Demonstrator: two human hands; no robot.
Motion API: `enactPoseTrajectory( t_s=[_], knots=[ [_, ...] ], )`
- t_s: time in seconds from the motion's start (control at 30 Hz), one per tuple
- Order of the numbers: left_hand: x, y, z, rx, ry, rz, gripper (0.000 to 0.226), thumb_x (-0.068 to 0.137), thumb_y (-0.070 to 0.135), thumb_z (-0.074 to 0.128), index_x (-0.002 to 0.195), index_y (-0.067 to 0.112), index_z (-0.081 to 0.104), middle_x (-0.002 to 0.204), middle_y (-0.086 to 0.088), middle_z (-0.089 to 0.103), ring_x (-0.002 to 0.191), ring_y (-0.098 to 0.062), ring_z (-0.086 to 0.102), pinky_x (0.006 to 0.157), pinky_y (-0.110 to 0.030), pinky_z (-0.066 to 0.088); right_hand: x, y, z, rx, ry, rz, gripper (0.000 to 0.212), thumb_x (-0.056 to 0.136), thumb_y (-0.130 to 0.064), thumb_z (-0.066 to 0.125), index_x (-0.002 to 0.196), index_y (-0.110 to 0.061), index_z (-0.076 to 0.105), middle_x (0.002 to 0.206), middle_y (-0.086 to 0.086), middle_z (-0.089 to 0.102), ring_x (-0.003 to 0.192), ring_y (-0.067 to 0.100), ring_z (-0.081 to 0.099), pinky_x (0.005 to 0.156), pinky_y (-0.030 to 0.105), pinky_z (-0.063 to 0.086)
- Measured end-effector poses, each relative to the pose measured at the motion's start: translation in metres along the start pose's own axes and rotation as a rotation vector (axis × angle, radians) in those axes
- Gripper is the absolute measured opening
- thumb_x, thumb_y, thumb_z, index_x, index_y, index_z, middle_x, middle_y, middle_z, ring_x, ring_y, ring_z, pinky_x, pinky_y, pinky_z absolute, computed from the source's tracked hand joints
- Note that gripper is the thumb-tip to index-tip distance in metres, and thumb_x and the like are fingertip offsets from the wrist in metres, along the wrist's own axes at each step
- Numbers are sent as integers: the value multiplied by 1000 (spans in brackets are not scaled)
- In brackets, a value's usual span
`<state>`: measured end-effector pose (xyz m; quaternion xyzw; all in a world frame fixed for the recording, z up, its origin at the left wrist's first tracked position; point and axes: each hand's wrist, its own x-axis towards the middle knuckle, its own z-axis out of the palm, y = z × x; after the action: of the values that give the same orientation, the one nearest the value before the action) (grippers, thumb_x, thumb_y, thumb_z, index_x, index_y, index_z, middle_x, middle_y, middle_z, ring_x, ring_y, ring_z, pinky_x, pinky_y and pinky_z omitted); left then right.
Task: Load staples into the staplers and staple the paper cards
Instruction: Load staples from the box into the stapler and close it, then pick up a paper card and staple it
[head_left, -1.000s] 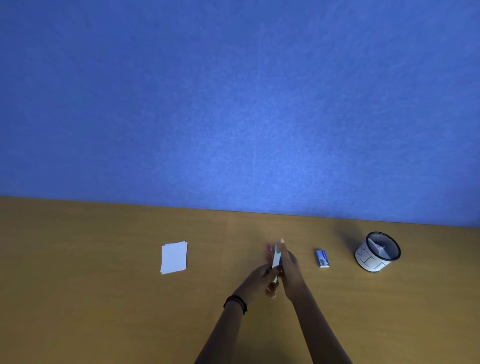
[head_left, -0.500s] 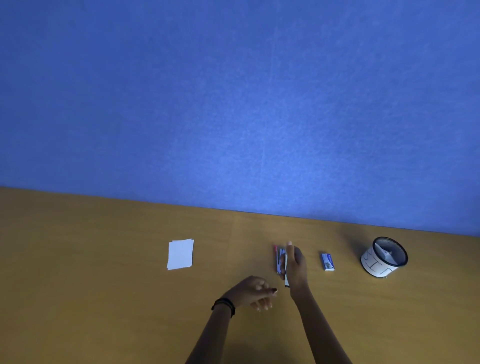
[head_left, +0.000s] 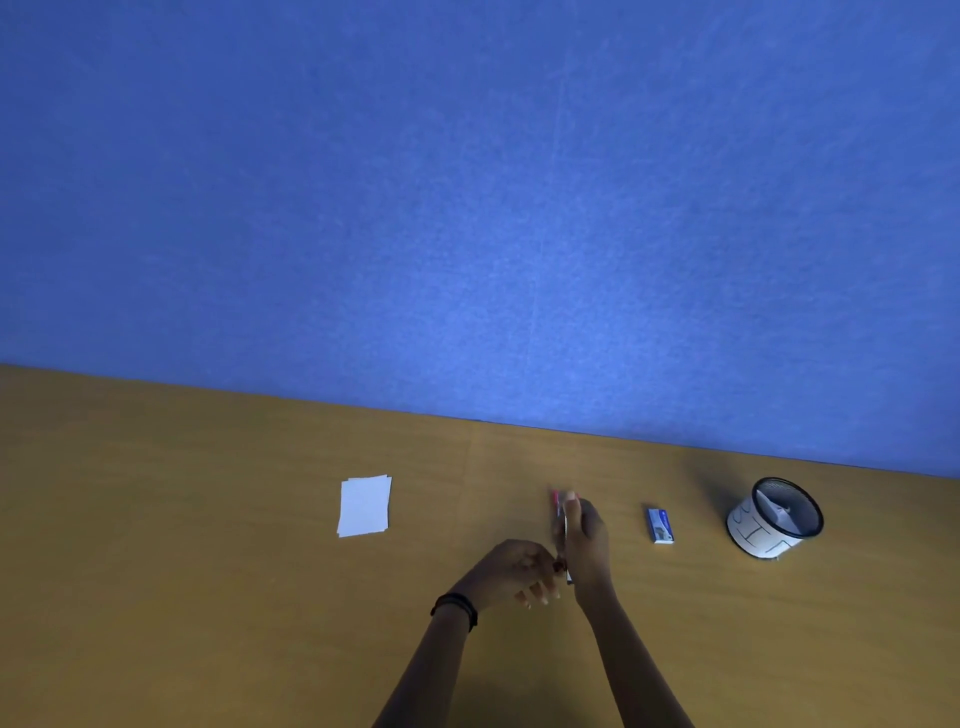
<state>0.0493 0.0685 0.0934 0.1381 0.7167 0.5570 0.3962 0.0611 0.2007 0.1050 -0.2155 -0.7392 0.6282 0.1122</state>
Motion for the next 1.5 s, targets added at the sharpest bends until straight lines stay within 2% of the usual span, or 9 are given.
enactPoseTrajectory(
  t_s=[0.2,0.43,0.57,0.67,0.8,0.93,1.07,1.13,1.5],
  knots=[
    [-7,-9,-15,-19,93,24,10,89,32,59,88,26,66,79,4,72,65,-9,66,52,-19,51,-4,6,5,42,-48,78,39,99,-32,40,69,-7,45,56,4,45,35,14,37,34,25,31],
    [-14,-31,-41,3,373,-23,16,92,25,58,99,11,63,88,-2,69,69,-8,65,56,-19,50,-4,15,22,39,-93,219,29,96,-27,47,75,-8,49,52,3,47,33,13,36,36,20,31],
    [-19,-48,-68,74,622,-29,18,92,26,57,99,11,66,96,-4,67,80,-14,64,67,-22,49,-8,31,24,-150,-333,262,24,94,-16,52,71,-14,48,60,5,49,39,9,38,42,23,34],
    [-24,-61,-94,24,831,-44,10,88,24,62,95,18,66,96,4,65,83,-11,61,67,-18,45,-16,45,22,-270,-442,320,7,89,-12,60,92,-9,54,67,1,50,50,9,42,42,18,37],
    [-25,-73,-135,-1,1000,-134,19,86,27,65,103,20,62,108,0,57,83,-17,61,69,-29,46,-24,59,22,-329,-485,347,29,85,-8,65,111,-4,53,83,7,54,69,16,49,55,24,41],
    [-23,-82,-171,107,1159,-227,43,83,24,70,120,9,54,123,-9,47,102,-27,54,79,-37,48,-24,65,23,-324,-445,361,38,82,-9,68,116,-11,52,99,10,61,79,17,57,58,18,45],
    [-18,-86,-190,248,1170,-384,63,78,33,74,126,1,47,127,-16,44,112,-34,48,88,-41,43,-21,70,23,-342,-418,352,34,81,-11,71,112,-14,56,94,7,64,76,17,58,58,21,46],
    [-15,-88,-193,301,1156,-424,69,76,37,75,127,1,46,126,-16,44,113,-34,48,89,-42,44,-20,72,24,-350,-399,343,33,79,-11,72,109,-14,57,94,6,64,74,17,58,52,19,46],
    [-5,-92,-198,372,1152,-494,75,72,36,78,125,-3,43,123,-19,45,110,-34,50,87,-41,46,-17,81,24,-341,-380,366,29,76,-16,76,99,-23,59,93,6,65,68,18,59,43,24,46]
  ],
)
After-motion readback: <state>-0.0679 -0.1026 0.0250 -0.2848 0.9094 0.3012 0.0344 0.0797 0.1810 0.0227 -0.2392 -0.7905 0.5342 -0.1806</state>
